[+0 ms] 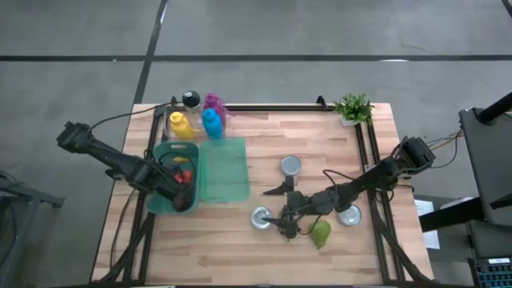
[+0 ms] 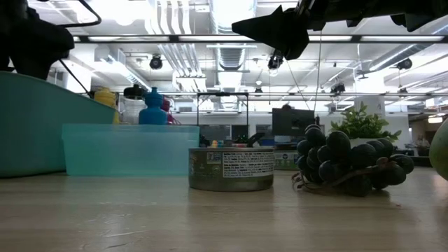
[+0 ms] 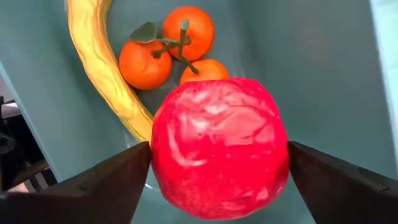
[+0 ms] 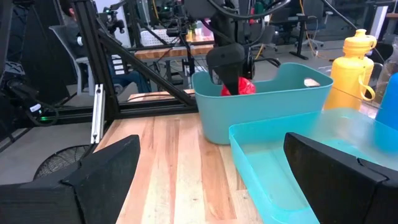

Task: Pick & Place Food Item
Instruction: Put the red apple into the green bin, then put the grapes into the green bin

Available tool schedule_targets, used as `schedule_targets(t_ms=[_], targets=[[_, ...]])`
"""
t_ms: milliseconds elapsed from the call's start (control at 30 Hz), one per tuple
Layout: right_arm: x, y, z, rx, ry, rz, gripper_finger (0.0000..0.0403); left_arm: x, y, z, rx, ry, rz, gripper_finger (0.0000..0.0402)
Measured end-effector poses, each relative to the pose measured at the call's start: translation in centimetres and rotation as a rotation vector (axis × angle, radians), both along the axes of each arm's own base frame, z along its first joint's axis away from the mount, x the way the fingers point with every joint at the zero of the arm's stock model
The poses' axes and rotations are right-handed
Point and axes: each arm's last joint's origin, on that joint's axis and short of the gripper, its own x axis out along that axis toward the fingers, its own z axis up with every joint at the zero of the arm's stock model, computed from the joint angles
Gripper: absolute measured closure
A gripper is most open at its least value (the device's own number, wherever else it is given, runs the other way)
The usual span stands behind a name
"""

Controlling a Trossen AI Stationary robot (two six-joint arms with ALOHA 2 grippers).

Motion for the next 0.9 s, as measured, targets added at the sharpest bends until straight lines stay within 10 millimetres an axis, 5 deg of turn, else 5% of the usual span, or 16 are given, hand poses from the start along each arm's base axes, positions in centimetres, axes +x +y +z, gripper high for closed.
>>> schedule_targets(t_ms=[467, 900], targets=[[0.0, 0.0, 0.0, 0.0, 0.0, -0.001, 0.0006, -0.1, 0.0, 0.0, -0.005, 0.016, -0.002, 0.0009], [0.0, 0.0, 0.0, 0.0, 0.0, -0.001, 0.0006, 0.2, 0.0, 2.3, 0.017, -0.023, -0.041, 0.0009]])
